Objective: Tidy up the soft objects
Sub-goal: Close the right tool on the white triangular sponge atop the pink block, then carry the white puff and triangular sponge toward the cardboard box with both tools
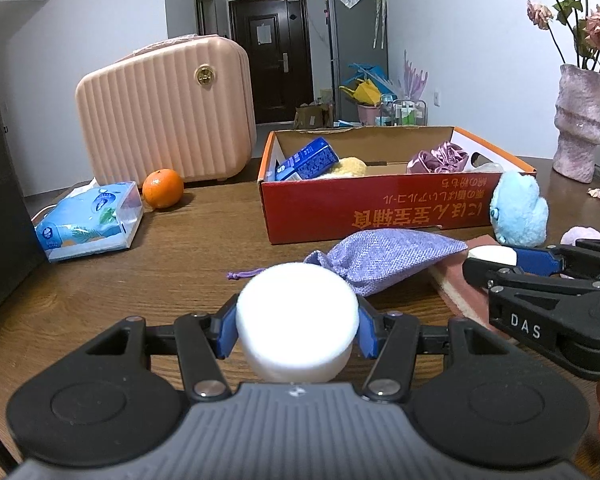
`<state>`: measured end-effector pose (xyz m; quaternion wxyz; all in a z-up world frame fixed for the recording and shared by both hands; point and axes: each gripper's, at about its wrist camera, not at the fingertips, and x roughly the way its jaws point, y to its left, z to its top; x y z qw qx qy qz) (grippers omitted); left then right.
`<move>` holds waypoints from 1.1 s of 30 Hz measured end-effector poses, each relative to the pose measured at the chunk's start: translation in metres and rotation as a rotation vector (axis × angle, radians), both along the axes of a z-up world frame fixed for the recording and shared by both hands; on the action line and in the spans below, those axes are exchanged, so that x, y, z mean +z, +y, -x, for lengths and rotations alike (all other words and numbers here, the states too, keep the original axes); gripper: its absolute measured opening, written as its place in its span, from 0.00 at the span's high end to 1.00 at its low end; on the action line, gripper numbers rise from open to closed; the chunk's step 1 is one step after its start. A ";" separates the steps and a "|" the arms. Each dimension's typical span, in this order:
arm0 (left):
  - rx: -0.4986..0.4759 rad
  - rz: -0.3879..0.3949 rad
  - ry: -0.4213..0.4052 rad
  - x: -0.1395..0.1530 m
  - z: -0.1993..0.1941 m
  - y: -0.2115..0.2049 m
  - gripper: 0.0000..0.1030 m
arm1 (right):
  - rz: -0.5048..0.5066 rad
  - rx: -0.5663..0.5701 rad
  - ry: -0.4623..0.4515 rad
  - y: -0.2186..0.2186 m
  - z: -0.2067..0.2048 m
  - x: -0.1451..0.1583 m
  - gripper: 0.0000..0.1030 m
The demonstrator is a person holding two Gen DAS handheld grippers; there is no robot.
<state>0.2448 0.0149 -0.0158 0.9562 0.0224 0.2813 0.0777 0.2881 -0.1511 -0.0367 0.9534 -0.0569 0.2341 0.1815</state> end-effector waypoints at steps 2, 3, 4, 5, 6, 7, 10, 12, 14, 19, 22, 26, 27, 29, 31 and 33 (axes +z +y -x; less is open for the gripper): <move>-0.001 0.000 -0.004 0.000 0.001 0.000 0.44 | -0.009 -0.002 -0.014 -0.002 0.002 0.002 0.70; -0.002 0.000 -0.004 0.000 0.001 0.000 0.44 | -0.011 -0.004 -0.020 -0.003 0.003 0.003 0.70; -0.002 0.000 -0.004 0.000 0.001 0.000 0.44 | -0.013 -0.007 -0.028 -0.004 0.004 0.004 0.70; -0.002 0.000 -0.005 0.000 0.001 0.000 0.44 | -0.018 -0.008 -0.036 -0.005 0.006 0.006 0.70; -0.002 0.001 -0.004 0.000 0.001 0.000 0.44 | -0.022 -0.010 -0.042 -0.006 0.007 0.007 0.70; -0.003 0.001 -0.005 0.001 0.001 0.000 0.44 | -0.028 -0.012 -0.049 -0.007 0.008 0.008 0.70; -0.005 0.000 -0.012 0.001 0.002 0.000 0.44 | -0.046 -0.019 -0.069 -0.011 0.013 0.013 0.70; -0.007 0.000 -0.017 0.002 0.004 0.000 0.44 | -0.059 -0.023 -0.085 -0.014 0.018 0.016 0.70; -0.008 0.001 -0.023 0.003 0.005 0.000 0.44 | -0.073 -0.026 -0.097 -0.018 0.023 0.019 0.70; -0.016 0.007 -0.045 0.007 0.010 0.000 0.44 | -0.096 -0.026 -0.126 -0.026 0.038 0.026 0.70; -0.023 0.005 -0.061 0.010 0.015 -0.001 0.44 | -0.108 -0.022 -0.137 -0.029 0.048 0.028 0.70; -0.026 0.009 -0.087 0.015 0.021 -0.002 0.44 | -0.118 -0.018 -0.150 -0.031 0.057 0.031 0.70; -0.026 0.010 -0.094 0.016 0.022 -0.002 0.44 | -0.120 -0.018 -0.153 -0.031 0.058 0.032 0.70; -0.029 0.012 -0.106 0.018 0.026 -0.003 0.44 | -0.126 -0.018 -0.158 -0.033 0.061 0.033 0.70; -0.033 0.013 -0.114 0.020 0.028 -0.005 0.44 | -0.130 -0.017 -0.163 -0.034 0.062 0.034 0.70; -0.037 0.013 -0.122 0.022 0.030 -0.006 0.44 | -0.132 -0.018 -0.167 -0.034 0.064 0.035 0.70</move>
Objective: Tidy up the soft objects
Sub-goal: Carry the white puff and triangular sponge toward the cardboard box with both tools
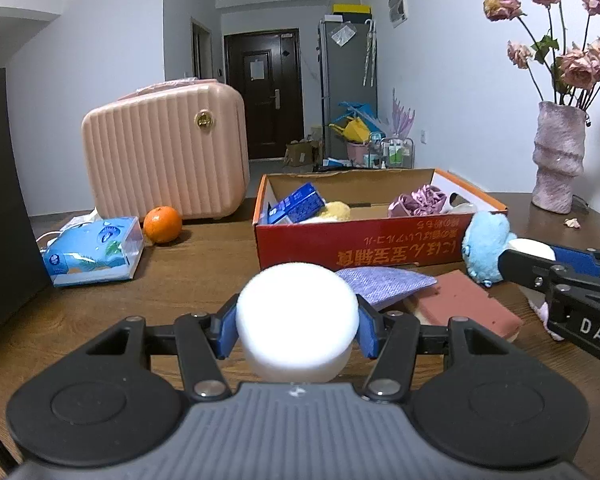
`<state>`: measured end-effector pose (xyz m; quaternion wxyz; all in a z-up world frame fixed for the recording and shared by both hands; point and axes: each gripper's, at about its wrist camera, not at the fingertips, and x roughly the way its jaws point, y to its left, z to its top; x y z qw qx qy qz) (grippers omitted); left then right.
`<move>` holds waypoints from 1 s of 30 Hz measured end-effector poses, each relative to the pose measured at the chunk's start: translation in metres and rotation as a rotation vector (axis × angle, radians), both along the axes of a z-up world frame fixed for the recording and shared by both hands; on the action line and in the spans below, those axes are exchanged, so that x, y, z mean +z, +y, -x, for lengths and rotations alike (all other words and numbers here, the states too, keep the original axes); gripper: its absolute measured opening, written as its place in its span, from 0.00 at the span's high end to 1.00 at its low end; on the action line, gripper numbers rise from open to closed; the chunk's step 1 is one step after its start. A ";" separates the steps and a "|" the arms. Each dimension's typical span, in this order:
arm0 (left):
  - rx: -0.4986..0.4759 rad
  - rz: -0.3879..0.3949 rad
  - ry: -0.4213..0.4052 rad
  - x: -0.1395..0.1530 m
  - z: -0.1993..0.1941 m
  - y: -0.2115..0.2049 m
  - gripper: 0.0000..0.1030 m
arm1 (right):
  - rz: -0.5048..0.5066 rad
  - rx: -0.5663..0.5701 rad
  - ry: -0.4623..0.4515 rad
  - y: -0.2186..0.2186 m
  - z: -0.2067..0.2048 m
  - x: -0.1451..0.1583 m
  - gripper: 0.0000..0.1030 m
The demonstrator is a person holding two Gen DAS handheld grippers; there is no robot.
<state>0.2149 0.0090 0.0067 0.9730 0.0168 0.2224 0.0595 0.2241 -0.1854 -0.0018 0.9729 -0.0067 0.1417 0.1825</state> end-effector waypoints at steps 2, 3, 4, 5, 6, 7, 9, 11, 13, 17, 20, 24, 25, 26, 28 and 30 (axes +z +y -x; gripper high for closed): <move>-0.003 -0.001 -0.010 0.003 0.002 -0.002 0.44 | -0.002 -0.003 -0.005 0.000 0.000 0.001 0.70; -0.003 -0.002 -0.013 0.004 0.002 -0.002 0.44 | -0.004 -0.004 -0.006 0.000 0.000 0.002 0.70; -0.004 -0.002 -0.017 0.006 0.002 -0.002 0.44 | -0.005 -0.005 -0.008 0.000 0.000 0.003 0.70; -0.004 0.000 -0.020 0.007 0.002 -0.003 0.44 | -0.006 -0.006 -0.011 -0.001 0.000 0.003 0.70; -0.003 0.003 -0.022 0.009 0.002 -0.003 0.44 | -0.007 -0.008 -0.015 -0.001 0.000 0.004 0.70; -0.003 0.006 -0.024 0.011 0.001 -0.004 0.44 | -0.008 -0.010 -0.021 -0.001 -0.001 0.006 0.70; -0.004 0.007 -0.030 0.014 0.000 -0.005 0.44 | -0.012 -0.013 -0.032 -0.002 -0.001 0.009 0.70; -0.005 0.007 -0.042 0.019 -0.001 -0.007 0.44 | -0.015 -0.016 -0.044 -0.002 -0.002 0.012 0.70; -0.004 0.007 -0.056 0.024 -0.003 -0.010 0.44 | -0.019 -0.019 -0.054 -0.002 -0.003 0.015 0.70; 0.002 0.017 -0.076 0.032 -0.009 -0.013 0.44 | -0.023 -0.027 -0.075 -0.002 -0.008 0.020 0.70; 0.011 0.035 -0.087 0.037 -0.015 -0.013 0.44 | -0.027 -0.035 -0.087 -0.002 -0.015 0.024 0.70; 0.022 0.053 -0.100 0.043 -0.025 -0.014 0.44 | -0.037 -0.046 -0.108 -0.002 -0.024 0.031 0.70; 0.026 0.056 -0.103 0.044 -0.028 -0.014 0.44 | -0.039 -0.048 -0.112 -0.002 -0.027 0.032 0.70; 0.028 0.059 -0.105 0.045 -0.030 -0.014 0.44 | -0.040 -0.051 -0.116 -0.002 -0.030 0.034 0.70; 0.034 0.065 -0.109 0.047 -0.035 -0.014 0.44 | -0.043 -0.056 -0.118 -0.002 -0.035 0.036 0.70; 0.038 0.069 -0.114 0.050 -0.041 -0.014 0.44 | -0.044 -0.058 -0.117 -0.002 -0.042 0.037 0.70</move>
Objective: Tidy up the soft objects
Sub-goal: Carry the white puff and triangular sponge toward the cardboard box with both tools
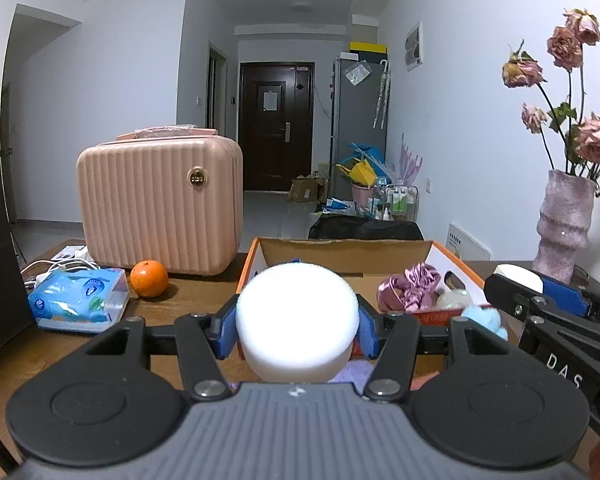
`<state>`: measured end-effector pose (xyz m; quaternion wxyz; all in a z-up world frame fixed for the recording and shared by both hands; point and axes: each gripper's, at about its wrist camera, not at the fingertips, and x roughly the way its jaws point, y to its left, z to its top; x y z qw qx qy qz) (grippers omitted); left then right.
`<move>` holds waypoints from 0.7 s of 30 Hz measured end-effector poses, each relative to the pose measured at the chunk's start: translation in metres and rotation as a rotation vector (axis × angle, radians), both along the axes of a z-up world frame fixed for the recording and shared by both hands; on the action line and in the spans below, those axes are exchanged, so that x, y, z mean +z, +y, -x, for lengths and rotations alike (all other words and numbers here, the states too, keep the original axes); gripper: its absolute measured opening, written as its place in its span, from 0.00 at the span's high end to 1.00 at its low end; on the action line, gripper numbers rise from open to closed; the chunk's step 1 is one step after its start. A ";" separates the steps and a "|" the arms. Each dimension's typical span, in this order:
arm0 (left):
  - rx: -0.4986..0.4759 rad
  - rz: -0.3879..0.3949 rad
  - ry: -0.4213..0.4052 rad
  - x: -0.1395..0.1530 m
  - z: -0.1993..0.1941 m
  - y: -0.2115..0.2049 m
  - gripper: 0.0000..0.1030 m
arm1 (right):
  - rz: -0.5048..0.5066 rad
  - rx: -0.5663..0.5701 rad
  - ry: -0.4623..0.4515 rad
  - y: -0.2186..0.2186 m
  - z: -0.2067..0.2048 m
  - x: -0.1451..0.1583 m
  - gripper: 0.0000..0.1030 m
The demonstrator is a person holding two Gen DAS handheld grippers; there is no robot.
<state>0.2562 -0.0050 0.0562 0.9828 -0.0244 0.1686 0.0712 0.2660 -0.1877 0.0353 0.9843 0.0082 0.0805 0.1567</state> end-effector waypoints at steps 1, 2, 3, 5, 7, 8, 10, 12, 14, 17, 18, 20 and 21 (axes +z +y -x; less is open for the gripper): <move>0.001 0.004 -0.003 0.001 -0.003 0.000 0.44 | 0.001 -0.001 -0.001 0.000 -0.002 0.000 0.70; 0.001 0.008 -0.005 0.002 -0.007 0.000 0.44 | 0.003 -0.003 -0.003 0.000 -0.004 0.001 0.70; 0.002 0.009 -0.007 0.003 -0.010 0.000 0.44 | 0.004 -0.005 -0.003 0.000 -0.007 0.002 0.70; 0.005 0.012 -0.013 0.004 -0.016 -0.001 0.44 | 0.003 -0.008 -0.005 0.000 -0.013 0.003 0.70; 0.008 0.017 -0.017 0.006 -0.023 -0.002 0.44 | 0.003 -0.011 -0.007 0.001 -0.018 0.004 0.70; 0.009 0.020 -0.019 0.006 -0.026 -0.002 0.44 | 0.000 -0.013 -0.008 0.001 -0.021 0.005 0.70; 0.017 0.022 -0.023 0.007 -0.033 -0.003 0.44 | -0.004 -0.019 -0.009 0.001 -0.030 0.006 0.70; 0.022 0.028 -0.027 0.008 -0.041 -0.004 0.44 | -0.006 -0.031 -0.008 0.001 -0.039 0.008 0.70; 0.023 0.035 -0.030 0.009 -0.049 -0.005 0.44 | -0.011 -0.036 -0.009 0.001 -0.047 0.010 0.70; 0.027 0.037 -0.033 0.010 -0.060 -0.007 0.44 | -0.018 -0.042 -0.008 0.002 -0.058 0.012 0.70; 0.028 0.038 -0.033 0.010 -0.063 -0.008 0.44 | -0.020 -0.044 -0.006 0.002 -0.062 0.012 0.70; 0.031 0.043 -0.035 0.011 -0.072 -0.008 0.44 | -0.023 -0.047 -0.002 0.003 -0.070 0.013 0.70; 0.034 0.044 -0.036 0.011 -0.075 -0.008 0.44 | -0.023 -0.048 0.000 0.003 -0.074 0.013 0.70</move>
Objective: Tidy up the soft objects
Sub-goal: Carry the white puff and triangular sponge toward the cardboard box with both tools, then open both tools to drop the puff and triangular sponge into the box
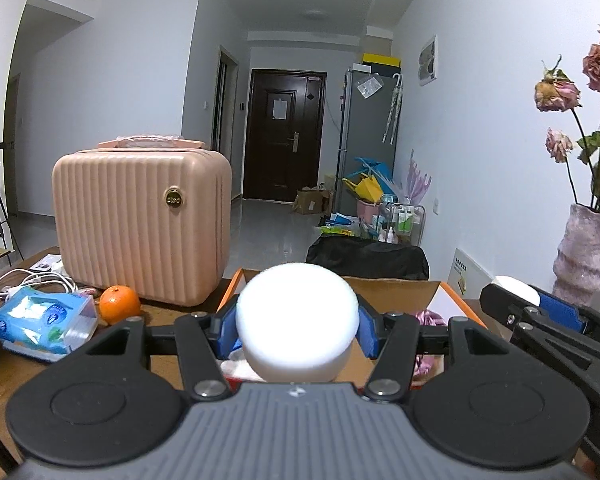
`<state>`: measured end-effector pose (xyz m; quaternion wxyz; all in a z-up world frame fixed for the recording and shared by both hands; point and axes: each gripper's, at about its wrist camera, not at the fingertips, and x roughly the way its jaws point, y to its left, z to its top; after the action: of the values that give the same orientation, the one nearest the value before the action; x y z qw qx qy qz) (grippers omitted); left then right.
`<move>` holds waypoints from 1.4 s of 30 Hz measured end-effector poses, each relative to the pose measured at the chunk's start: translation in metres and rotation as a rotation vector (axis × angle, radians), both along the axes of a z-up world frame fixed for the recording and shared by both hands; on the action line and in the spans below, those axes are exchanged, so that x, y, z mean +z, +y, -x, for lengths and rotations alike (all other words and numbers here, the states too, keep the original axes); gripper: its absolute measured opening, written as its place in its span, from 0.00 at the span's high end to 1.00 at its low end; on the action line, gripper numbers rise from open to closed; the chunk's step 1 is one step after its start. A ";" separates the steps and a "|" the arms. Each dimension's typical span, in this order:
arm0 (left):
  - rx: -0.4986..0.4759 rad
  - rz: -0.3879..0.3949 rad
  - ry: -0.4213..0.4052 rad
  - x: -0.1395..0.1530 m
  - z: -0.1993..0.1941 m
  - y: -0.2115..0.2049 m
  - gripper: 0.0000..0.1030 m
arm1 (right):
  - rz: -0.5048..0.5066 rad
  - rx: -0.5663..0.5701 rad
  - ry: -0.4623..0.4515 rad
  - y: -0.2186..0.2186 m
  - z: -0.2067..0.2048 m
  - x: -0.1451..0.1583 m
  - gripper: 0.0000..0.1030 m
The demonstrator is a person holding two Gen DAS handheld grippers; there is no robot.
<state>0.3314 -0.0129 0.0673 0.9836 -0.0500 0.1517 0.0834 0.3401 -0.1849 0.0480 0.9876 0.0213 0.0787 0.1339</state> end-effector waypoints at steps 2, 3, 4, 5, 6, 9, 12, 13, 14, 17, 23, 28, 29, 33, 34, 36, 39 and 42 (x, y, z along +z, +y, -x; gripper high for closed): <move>0.003 -0.001 -0.003 0.000 -0.008 0.000 0.44 | 0.002 -0.003 0.005 0.001 -0.009 0.000 0.70; 0.005 -0.001 -0.003 0.000 -0.012 -0.001 0.44 | 0.003 -0.005 0.009 0.002 -0.013 0.000 0.70; 0.007 -0.001 -0.001 -0.001 -0.016 -0.001 0.44 | 0.003 -0.007 0.011 0.003 -0.017 0.000 0.70; 0.008 0.000 0.001 -0.001 -0.021 -0.001 0.44 | 0.001 -0.009 0.014 0.003 -0.021 0.001 0.70; 0.010 0.000 0.002 -0.001 -0.025 -0.001 0.44 | 0.000 -0.011 0.017 0.003 -0.026 0.001 0.70; 0.016 -0.003 0.006 -0.003 -0.036 -0.003 0.44 | -0.003 -0.016 0.021 0.006 -0.038 0.000 0.70; 0.025 -0.012 0.012 -0.004 -0.049 -0.004 0.44 | -0.004 -0.017 0.027 0.008 -0.049 0.000 0.70; 0.030 -0.014 0.014 -0.005 -0.054 -0.004 0.44 | -0.004 -0.017 0.030 0.009 -0.053 0.000 0.70; 0.033 -0.014 0.017 -0.006 -0.058 -0.003 0.44 | -0.002 -0.018 0.032 0.010 -0.058 0.000 0.70; 0.044 -0.018 0.025 -0.009 -0.071 -0.003 0.44 | 0.000 -0.022 0.044 0.011 -0.069 -0.002 0.70; 0.060 -0.017 0.054 -0.015 -0.097 0.002 0.44 | 0.004 -0.023 0.078 0.014 -0.090 -0.010 0.70; 0.073 -0.018 0.087 -0.024 -0.118 0.005 0.44 | 0.015 -0.033 0.112 0.017 -0.106 -0.017 0.70; 0.075 -0.021 0.093 -0.026 -0.121 0.005 0.44 | 0.016 -0.035 0.119 0.017 -0.110 -0.019 0.70; 0.081 -0.034 0.107 -0.033 -0.132 0.006 0.44 | 0.026 -0.039 0.145 0.018 -0.120 -0.024 0.70; 0.082 -0.038 0.109 -0.034 -0.134 0.006 0.44 | 0.028 -0.041 0.152 0.019 -0.123 -0.026 0.70; 0.080 -0.045 0.111 -0.036 -0.138 0.007 0.44 | 0.032 -0.043 0.164 0.020 -0.126 -0.030 0.70; 0.075 -0.057 0.111 -0.039 -0.140 0.006 0.44 | 0.037 -0.048 0.176 0.021 -0.128 -0.033 0.70; 0.075 -0.062 0.117 -0.042 -0.141 0.005 0.44 | 0.040 -0.053 0.184 0.022 -0.128 -0.036 0.69</move>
<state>0.4725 -0.0079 0.0254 0.9704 -0.0203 0.2041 0.1276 0.4680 -0.1630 0.0120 0.9797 0.0157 0.1709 0.1036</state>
